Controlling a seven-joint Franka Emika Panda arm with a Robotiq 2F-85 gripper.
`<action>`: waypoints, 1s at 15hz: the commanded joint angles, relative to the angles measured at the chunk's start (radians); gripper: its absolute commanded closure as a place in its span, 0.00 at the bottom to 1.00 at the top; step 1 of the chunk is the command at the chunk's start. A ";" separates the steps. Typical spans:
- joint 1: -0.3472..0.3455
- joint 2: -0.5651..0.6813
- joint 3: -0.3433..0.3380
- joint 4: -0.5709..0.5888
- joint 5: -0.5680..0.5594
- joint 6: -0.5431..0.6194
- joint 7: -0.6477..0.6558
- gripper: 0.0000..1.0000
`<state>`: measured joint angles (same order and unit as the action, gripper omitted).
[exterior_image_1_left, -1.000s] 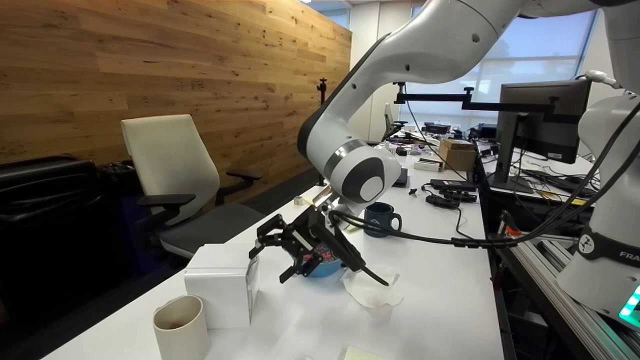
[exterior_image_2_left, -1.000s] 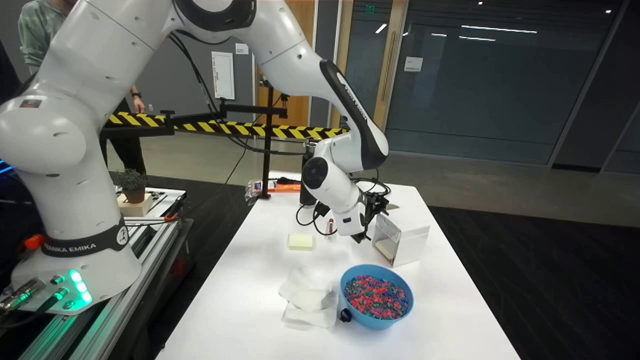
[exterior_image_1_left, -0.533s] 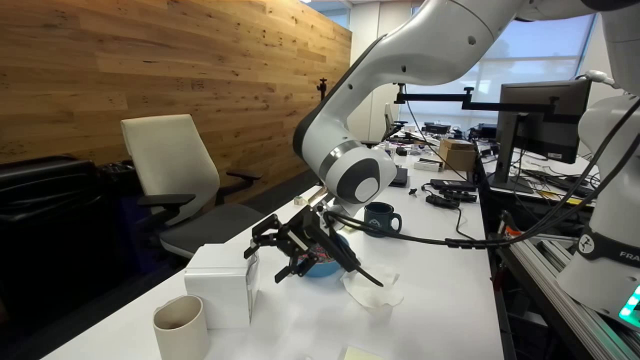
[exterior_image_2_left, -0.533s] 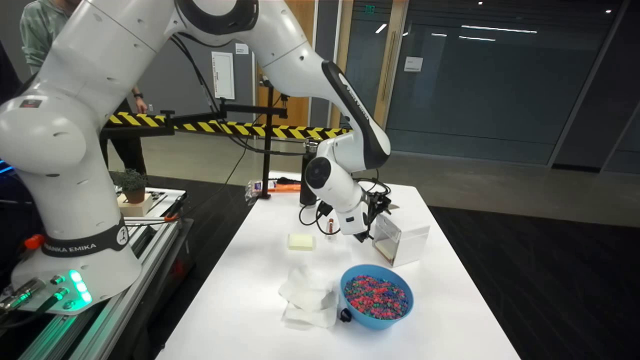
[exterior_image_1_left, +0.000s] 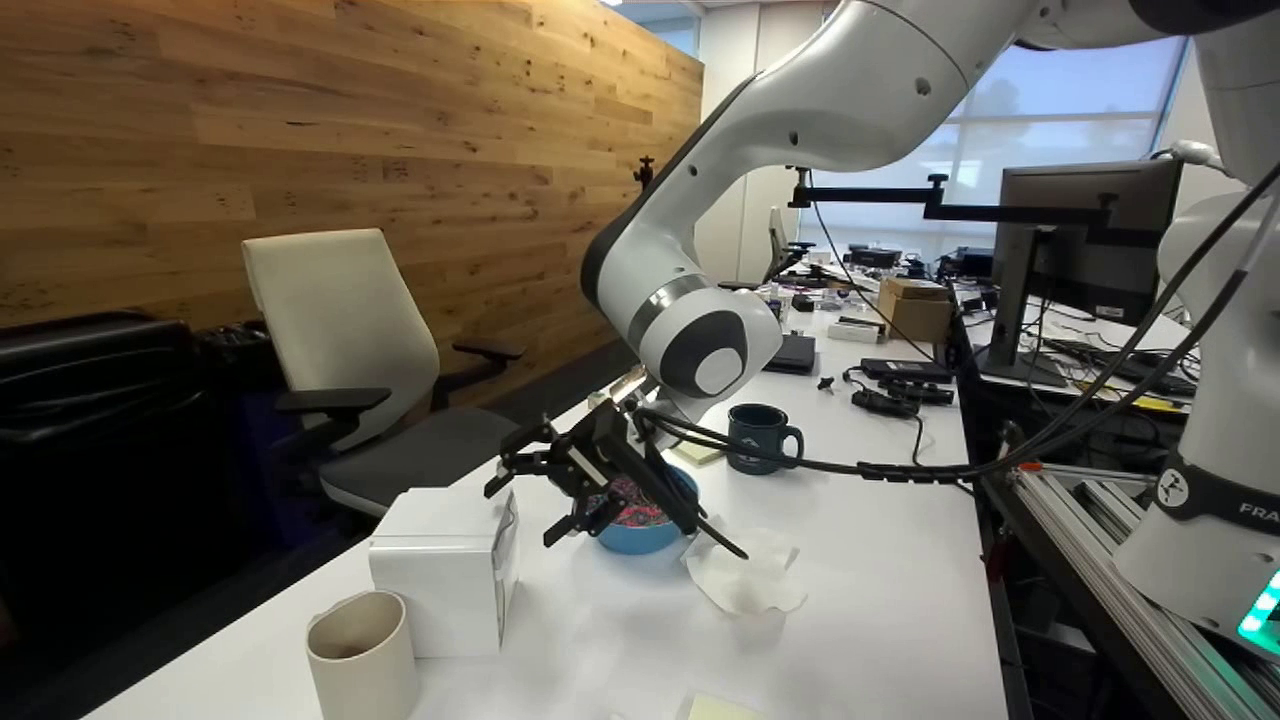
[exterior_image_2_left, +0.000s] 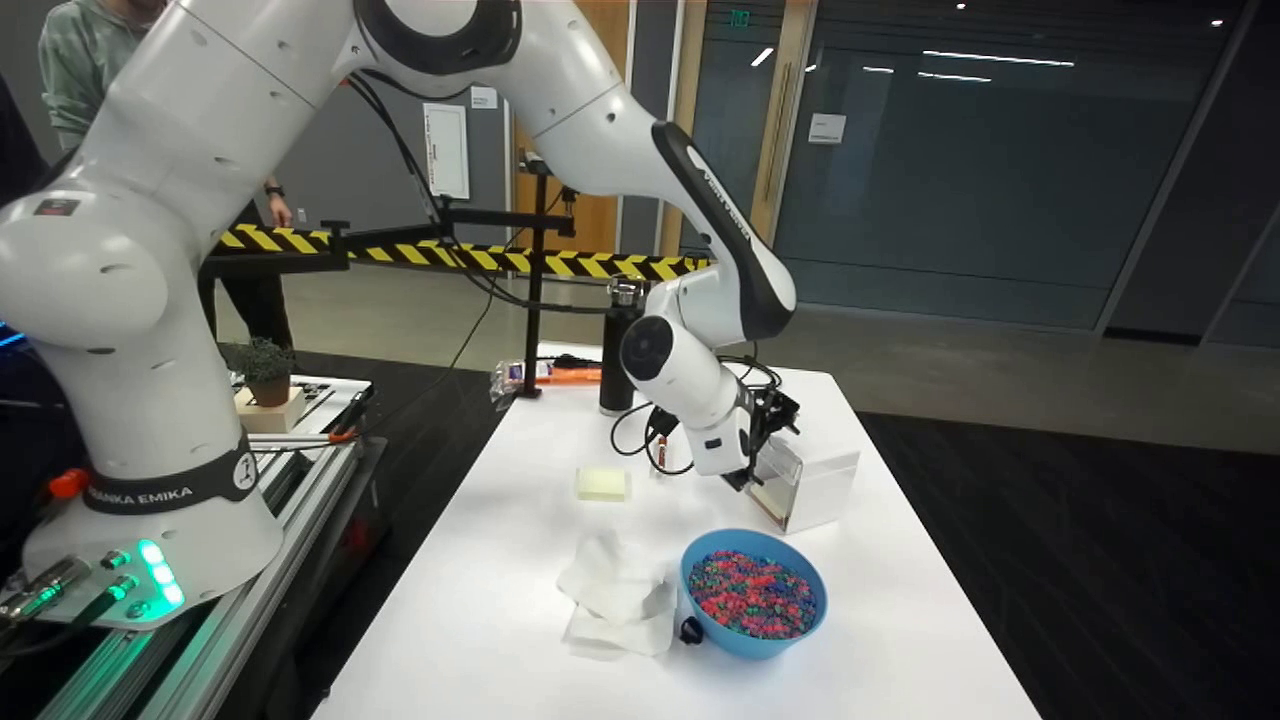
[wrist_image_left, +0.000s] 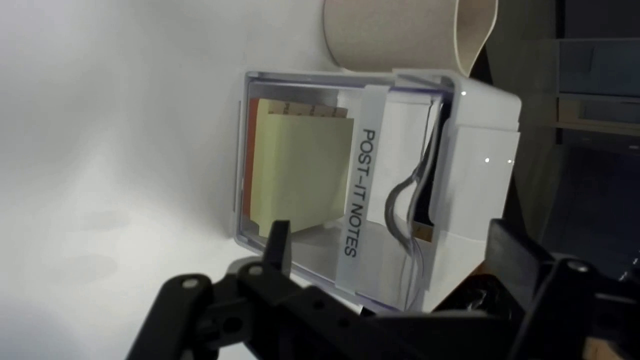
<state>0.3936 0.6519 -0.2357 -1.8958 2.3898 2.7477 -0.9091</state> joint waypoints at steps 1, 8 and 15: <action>-0.021 -0.003 0.002 -0.002 -0.035 0.000 0.023 0.00; -0.051 -0.023 0.001 -0.038 -0.073 -0.018 0.012 0.00; -0.078 -0.058 0.001 -0.113 -0.114 -0.061 -0.002 0.00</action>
<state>0.3318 0.6443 -0.2385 -1.9432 2.3134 2.7260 -0.9102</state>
